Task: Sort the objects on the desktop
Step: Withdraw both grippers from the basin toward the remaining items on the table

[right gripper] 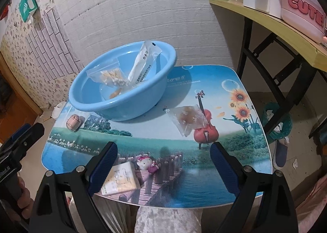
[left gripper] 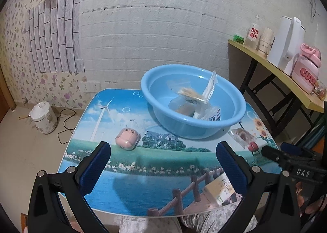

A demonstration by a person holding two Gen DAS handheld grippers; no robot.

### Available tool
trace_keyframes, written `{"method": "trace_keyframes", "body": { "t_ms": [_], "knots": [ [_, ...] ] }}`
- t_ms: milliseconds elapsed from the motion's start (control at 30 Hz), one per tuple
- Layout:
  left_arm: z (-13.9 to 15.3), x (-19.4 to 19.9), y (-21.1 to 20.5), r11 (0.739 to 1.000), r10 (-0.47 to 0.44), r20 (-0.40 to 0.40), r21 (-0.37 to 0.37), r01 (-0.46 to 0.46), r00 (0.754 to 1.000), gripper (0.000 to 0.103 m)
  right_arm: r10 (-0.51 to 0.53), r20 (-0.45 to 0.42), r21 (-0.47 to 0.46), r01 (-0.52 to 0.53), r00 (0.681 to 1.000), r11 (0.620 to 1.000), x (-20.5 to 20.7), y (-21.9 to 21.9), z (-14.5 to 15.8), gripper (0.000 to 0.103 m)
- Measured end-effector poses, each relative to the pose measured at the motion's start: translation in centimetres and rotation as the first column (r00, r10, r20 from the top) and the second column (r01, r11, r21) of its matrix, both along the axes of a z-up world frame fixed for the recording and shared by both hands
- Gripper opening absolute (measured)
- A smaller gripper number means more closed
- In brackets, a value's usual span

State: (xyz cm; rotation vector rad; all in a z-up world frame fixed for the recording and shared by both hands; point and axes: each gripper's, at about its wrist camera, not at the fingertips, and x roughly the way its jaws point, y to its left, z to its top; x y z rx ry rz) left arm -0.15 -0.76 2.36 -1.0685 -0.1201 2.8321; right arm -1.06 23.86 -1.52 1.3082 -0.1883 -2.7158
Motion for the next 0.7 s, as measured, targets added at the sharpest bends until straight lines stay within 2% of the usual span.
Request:
{"method": "trace_keyframes", "body": {
  "t_ms": [700],
  "knots": [
    [-3.9,0.8,-2.2,0.999,0.031,0.066,-0.042,-0.028,0.997,0.103,-0.05,0.039,-0.003,0.05,0.998,0.999,0.5,2.4,-2.4,0.093]
  ]
}}
